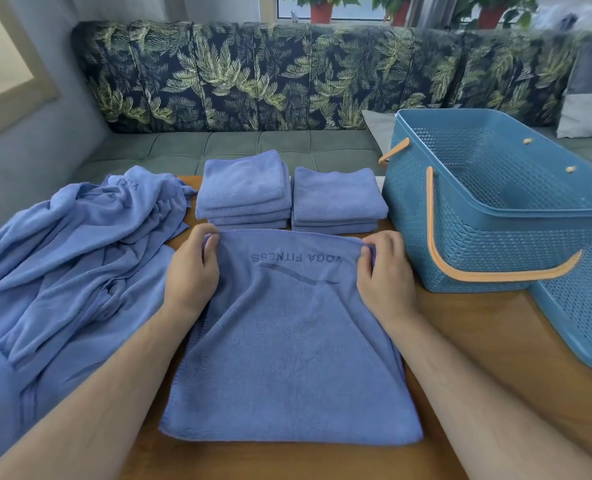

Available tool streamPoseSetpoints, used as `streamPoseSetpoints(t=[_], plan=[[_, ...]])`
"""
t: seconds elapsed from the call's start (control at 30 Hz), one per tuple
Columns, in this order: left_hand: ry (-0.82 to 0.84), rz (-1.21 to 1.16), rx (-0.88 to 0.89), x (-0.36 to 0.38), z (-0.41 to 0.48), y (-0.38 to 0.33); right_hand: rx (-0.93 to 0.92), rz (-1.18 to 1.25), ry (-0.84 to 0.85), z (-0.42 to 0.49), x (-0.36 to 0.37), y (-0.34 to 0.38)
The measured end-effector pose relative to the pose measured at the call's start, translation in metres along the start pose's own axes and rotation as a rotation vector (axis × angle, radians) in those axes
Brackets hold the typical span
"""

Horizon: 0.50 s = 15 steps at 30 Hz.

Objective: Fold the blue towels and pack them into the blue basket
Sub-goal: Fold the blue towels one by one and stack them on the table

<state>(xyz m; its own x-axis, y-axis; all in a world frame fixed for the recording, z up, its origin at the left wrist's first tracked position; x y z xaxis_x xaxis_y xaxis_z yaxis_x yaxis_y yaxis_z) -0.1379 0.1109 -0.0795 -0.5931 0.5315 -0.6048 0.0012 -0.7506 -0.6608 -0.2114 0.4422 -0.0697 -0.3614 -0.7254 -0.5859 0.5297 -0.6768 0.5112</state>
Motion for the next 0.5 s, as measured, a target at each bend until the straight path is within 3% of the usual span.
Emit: streamPoseSetpoints(t=[0.17, 0.37, 0.5], plan=[[-0.054, 0.049, 0.050, -0.003, 0.002, 0.004, -0.053, -0.149, -0.038, 0.001, -0.005, 0.001], [0.057, 0.172, 0.067, 0.014, 0.001, 0.006, 0.133, -0.248, 0.207, -0.001, 0.027, -0.024], [0.096, 0.051, -0.002, 0.006, -0.003, 0.000, 0.082, -0.034, 0.253, -0.001, 0.023, -0.017]])
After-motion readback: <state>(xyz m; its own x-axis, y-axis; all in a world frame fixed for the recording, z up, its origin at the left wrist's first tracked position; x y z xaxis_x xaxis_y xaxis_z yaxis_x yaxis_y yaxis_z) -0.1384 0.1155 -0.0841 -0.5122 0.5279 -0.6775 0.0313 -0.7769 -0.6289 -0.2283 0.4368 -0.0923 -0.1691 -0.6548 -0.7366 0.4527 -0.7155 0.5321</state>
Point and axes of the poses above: each hand's wrist, its own z-axis towards the middle knuckle, its own x-axis out of the palm, y = z × x, the point moved 9 cm from there along z, towards the middle knuckle, and after that the axes turned 3 degrees about z, right-handed, at the moved point
